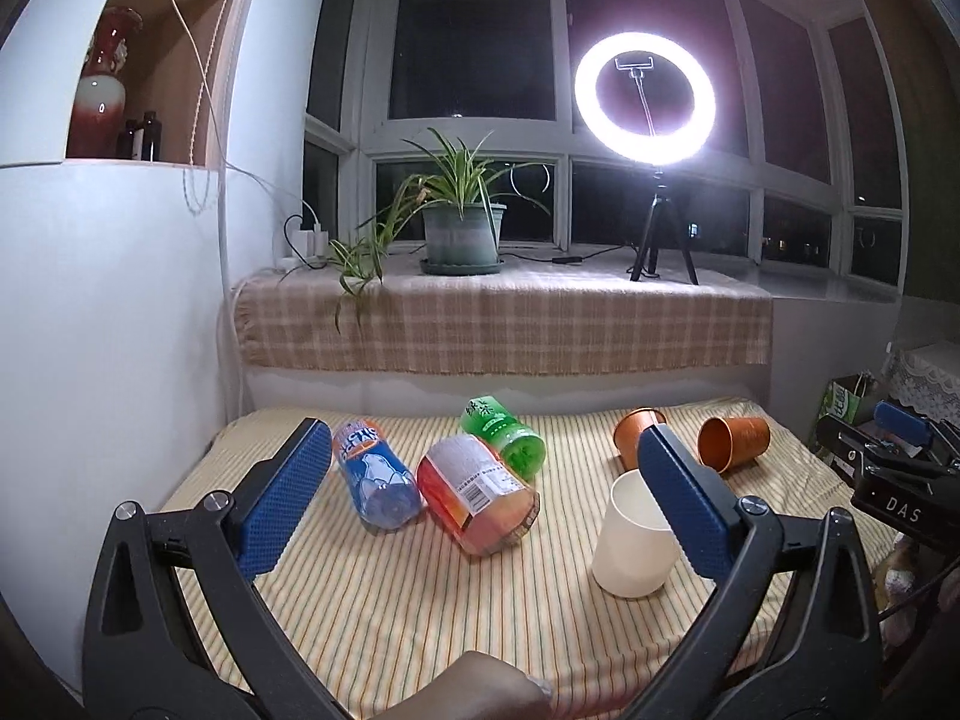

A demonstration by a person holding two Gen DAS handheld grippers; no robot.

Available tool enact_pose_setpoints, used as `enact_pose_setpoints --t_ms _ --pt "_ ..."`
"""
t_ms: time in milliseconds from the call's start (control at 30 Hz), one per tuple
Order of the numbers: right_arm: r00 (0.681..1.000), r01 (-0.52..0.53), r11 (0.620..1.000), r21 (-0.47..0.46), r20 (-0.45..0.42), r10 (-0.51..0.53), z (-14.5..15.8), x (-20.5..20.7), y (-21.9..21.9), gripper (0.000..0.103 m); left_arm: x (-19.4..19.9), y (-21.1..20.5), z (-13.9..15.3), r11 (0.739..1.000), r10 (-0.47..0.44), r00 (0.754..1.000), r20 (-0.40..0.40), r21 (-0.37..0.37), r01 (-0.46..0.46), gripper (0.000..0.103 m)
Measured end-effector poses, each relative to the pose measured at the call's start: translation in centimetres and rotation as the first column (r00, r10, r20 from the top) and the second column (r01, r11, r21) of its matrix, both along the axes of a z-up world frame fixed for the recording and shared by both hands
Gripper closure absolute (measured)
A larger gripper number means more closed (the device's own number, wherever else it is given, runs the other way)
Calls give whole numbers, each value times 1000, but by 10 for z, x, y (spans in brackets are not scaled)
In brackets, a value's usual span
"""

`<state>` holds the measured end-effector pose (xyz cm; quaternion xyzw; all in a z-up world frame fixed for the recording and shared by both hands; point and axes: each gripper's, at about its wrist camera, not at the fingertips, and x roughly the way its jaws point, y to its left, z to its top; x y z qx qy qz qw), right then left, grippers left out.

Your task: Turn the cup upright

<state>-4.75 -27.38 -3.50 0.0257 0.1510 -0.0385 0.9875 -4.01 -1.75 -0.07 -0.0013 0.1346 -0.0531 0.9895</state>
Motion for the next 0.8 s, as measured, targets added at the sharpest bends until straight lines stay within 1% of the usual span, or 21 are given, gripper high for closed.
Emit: enact_pose_setpoints --t_ms 433,800 --pt "999 27 1000 13 25 -28 2 -4 -5 18 1 0 0 1000 23 1000 -11 7 -23 0" --pt "1000 28 1000 10 12 -28 0 -1 -5 18 5 1 0 1000 30 999 -19 5 -30 0"
